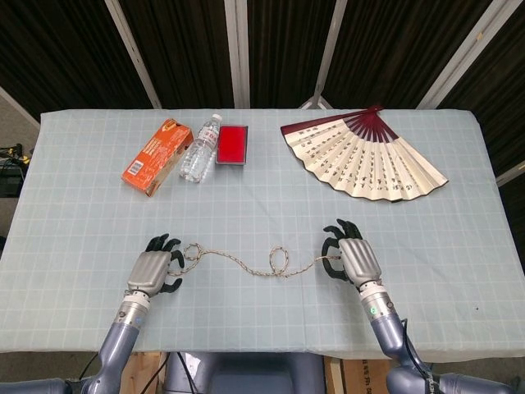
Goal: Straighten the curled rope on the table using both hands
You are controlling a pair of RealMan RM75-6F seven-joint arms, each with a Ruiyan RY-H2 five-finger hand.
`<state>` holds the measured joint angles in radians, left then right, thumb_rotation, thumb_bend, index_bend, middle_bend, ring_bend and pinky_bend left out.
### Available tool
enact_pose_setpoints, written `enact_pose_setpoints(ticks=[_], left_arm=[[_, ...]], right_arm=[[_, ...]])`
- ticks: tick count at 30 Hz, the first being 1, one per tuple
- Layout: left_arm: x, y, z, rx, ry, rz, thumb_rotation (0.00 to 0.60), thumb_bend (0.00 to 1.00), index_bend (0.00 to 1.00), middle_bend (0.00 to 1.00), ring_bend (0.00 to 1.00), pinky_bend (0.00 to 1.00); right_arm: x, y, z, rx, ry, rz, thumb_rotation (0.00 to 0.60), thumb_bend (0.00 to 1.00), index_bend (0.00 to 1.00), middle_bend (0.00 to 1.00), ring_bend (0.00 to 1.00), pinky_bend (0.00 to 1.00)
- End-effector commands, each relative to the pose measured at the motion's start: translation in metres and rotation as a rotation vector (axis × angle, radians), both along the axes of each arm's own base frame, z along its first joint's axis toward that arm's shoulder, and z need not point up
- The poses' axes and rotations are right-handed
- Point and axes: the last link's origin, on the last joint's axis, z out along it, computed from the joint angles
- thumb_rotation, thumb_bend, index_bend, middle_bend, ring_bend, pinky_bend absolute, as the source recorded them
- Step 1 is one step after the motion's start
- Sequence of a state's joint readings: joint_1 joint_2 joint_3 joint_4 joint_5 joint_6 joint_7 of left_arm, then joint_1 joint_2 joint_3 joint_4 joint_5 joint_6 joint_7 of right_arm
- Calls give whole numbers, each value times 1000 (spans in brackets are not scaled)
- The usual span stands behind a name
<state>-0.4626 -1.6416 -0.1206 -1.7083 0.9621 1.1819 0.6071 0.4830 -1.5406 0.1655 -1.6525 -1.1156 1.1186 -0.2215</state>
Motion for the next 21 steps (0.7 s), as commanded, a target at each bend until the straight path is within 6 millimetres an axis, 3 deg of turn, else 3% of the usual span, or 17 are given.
enact_pose_setpoints(ticks=[1, 21], left_arm=[[0, 0, -1, 1, 2, 2, 600, 401, 490, 145, 0, 0], [-4, 1, -6, -16, 12, 36, 600, 474, 506, 144, 0, 0]], right_arm=[[0, 0, 0, -1, 1, -1, 600, 514, 628, 238, 25, 0], [-2, 0, -1, 4, 11, -3, 600, 513, 628, 238, 25, 0]])
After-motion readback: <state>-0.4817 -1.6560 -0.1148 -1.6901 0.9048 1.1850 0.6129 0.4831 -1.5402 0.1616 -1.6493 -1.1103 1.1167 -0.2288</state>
